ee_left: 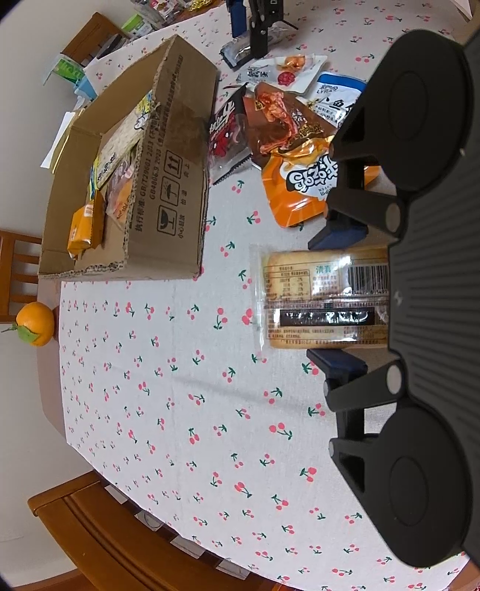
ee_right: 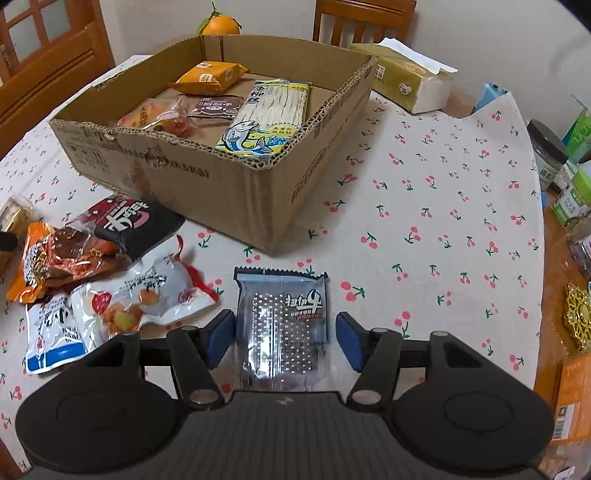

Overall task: Organize snacks
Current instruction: 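Grasp the long wrapped pastry with the left tool while the right tool grasps the silver jerky pack, then carry both packs over the box and open both tools to drop them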

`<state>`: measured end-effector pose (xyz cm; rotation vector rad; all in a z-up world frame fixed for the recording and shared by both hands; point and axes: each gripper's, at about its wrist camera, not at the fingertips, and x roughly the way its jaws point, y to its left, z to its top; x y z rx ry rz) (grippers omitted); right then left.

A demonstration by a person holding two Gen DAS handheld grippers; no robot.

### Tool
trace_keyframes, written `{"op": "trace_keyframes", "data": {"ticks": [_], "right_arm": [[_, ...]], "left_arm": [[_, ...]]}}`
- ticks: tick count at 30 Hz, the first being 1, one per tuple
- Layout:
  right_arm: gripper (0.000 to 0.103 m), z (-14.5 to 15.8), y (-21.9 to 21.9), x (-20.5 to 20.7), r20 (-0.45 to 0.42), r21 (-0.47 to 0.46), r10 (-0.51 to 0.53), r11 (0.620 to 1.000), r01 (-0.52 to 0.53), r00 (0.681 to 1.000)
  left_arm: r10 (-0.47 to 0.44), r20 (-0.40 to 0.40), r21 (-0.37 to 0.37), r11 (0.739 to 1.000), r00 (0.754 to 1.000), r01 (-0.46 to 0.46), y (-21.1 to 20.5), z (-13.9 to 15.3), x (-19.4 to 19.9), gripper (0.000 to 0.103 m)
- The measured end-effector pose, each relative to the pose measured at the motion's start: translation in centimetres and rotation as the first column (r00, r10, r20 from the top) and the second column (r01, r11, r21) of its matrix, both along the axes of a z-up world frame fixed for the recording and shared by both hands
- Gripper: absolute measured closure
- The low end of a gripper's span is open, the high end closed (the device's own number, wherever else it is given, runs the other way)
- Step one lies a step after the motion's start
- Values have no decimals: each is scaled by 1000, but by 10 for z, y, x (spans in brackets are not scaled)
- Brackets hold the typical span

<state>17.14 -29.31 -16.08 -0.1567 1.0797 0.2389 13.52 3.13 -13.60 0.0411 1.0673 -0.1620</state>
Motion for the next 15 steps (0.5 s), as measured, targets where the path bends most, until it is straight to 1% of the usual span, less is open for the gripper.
{"op": "trace_keyframes", "data": {"ticks": [1, 2, 4, 10, 15], "right_arm": [[40, 0, 1, 0, 2, -3, 3, 1000, -3, 1000], [46, 0, 1, -1, 3, -4, 5, 1000, -5, 1000], [50, 1, 2, -2, 4, -11, 2, 1000, -2, 1000], [51, 14, 2, -6, 1, -13, -24, 1000, 24, 1000], [51, 40, 3, -12, 30, -22, -13, 1000, 14, 999]], "left_arm": [[-1, 1, 1, 1000, 1000, 1, 0, 1, 0, 49], [-2, 3, 2, 1000, 1000, 2, 1, 2, 0, 49], [-3, 5, 0, 1000, 1000, 3, 2, 4, 0, 49], [-33, 7, -4, 999, 999, 33, 0, 15, -1, 49], [-83, 16, -3, 997, 996, 83, -4, 32, -2, 49]]}}
